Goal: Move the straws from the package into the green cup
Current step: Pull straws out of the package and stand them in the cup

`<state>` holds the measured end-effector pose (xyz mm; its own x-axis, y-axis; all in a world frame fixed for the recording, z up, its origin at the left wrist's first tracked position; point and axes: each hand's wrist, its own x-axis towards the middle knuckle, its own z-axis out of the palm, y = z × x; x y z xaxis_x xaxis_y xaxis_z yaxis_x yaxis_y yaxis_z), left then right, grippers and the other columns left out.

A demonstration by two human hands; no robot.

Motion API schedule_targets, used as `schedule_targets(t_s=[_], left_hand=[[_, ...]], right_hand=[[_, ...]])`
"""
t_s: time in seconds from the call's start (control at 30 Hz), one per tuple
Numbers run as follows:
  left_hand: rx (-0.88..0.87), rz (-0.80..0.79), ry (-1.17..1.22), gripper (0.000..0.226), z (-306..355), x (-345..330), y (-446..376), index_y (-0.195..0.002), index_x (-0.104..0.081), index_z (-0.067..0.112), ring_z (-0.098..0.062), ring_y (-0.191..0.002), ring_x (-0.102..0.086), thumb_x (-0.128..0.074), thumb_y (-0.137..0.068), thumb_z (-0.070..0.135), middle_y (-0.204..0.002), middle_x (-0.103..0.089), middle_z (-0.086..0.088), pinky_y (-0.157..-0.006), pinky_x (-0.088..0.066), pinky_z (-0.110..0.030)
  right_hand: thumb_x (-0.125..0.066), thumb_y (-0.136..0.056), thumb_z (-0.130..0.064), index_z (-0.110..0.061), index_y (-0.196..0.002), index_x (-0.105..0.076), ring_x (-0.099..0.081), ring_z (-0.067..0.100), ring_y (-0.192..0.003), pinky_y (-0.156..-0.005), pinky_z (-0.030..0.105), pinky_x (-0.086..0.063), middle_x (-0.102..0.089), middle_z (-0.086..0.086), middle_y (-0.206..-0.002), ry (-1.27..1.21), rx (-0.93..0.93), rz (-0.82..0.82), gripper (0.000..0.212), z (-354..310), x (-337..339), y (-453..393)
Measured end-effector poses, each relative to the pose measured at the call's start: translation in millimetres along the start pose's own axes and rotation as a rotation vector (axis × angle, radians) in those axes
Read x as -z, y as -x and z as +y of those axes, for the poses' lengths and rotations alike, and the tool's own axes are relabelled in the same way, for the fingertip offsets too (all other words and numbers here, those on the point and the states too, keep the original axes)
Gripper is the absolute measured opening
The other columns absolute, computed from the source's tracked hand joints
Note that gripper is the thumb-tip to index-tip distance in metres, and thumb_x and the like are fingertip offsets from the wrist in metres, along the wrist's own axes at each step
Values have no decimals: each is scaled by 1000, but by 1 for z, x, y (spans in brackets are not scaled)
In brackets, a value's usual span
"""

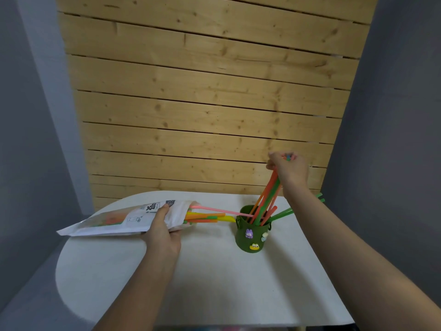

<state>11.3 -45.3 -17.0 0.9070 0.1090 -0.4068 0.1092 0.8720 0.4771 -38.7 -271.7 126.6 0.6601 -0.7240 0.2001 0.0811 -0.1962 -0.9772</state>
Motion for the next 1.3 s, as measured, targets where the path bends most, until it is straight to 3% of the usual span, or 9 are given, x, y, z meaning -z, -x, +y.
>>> schedule_targets(t_s=[0.23, 0.4, 0.53, 0.7, 0.83, 0.93, 1.07, 1.17, 1.3], left_hand=[[14, -2, 7, 69, 1, 1, 0, -143, -41, 18, -24, -120, -63, -73, -83, 7, -137, -60, -7, -87, -57, -49], [15, 10, 11, 69, 3, 2, 4, -143, -41, 17, -25, -120, -63, -73, -83, 7, -137, -60, -7, -66, -61, -44], [4, 17, -7, 69, 4, 1, 9, -143, -40, 14, -25, -121, -62, -72, -83, 7, -139, -59, -9, -55, -62, -36], [5, 6, -13, 64, 11, -2, 22, -145, -40, 11, -26, -126, -59, -68, -87, 7, -142, -57, -10, -46, -59, -29], [10, 8, -7, 64, 14, -3, 27, -145, -40, 13, -26, -126, -59, -68, -87, 7, -143, -56, -10, -51, -59, -32], [10, -3, 12, 64, 15, -5, 28, -145, -40, 13, -27, -126, -59, -67, -87, 5, -142, -56, -11, -57, -59, -37], [13, -32, 12, 60, 17, -10, 28, -146, -42, 12, -27, -122, -60, -64, -90, 7, -144, -56, -13, -50, -59, -34], [17, -47, 21, 58, 17, -13, 25, -146, -43, 12, -29, -121, -59, -62, -92, 7, -144, -55, -13, -47, -58, -33], [5, -49, 24, 61, 18, -13, 19, -147, -41, 14, -28, -119, -59, -63, -91, 8, -144, -55, -13, -46, -59, -33]], right_hand=[[-61, -87, -19, -21, -95, -62, -63, 18, -92, -76, 30, -50, -64, 0, -93, 64, 128, 102, 9, 0, 12, 2], [-58, -89, -25, -16, -97, -69, -59, 11, -95, -79, 26, -45, -65, -5, -94, 234, 275, 91, 16, -7, 22, 6], [-61, -87, -27, -22, -90, -71, -53, 8, -105, -93, 30, -42, -61, -13, -92, 369, 467, 35, 11, -12, 24, 16], [-62, -88, -25, -18, -95, -73, -55, 3, -93, -82, 23, -44, -67, -9, -94, 460, 534, -279, 15, -25, 17, 31], [-63, -88, -22, -17, -96, -74, -62, 8, -91, -76, 16, -47, -71, -5, -99, 589, 381, -689, 14, -20, 2, 30], [-64, -87, -24, -19, -98, -74, -64, 18, -86, -80, 30, -54, -72, -1, -95, 684, 301, -826, 15, -6, -8, 21], [-60, -91, -22, -16, -116, -68, -59, 4, -85, -80, 20, -49, -66, -4, -103, 822, 206, -1083, 27, 6, -21, 16], [-55, -93, -23, -25, -121, -65, -54, 10, -100, -88, 23, -40, -62, -9, -108, 1027, 229, -1188, 29, 13, -36, 12], [-55, -90, -16, -22, -115, -67, -52, 14, -95, -84, 26, -37, -61, -7, -97, 1185, 228, -1217, 29, 24, -52, 6]])
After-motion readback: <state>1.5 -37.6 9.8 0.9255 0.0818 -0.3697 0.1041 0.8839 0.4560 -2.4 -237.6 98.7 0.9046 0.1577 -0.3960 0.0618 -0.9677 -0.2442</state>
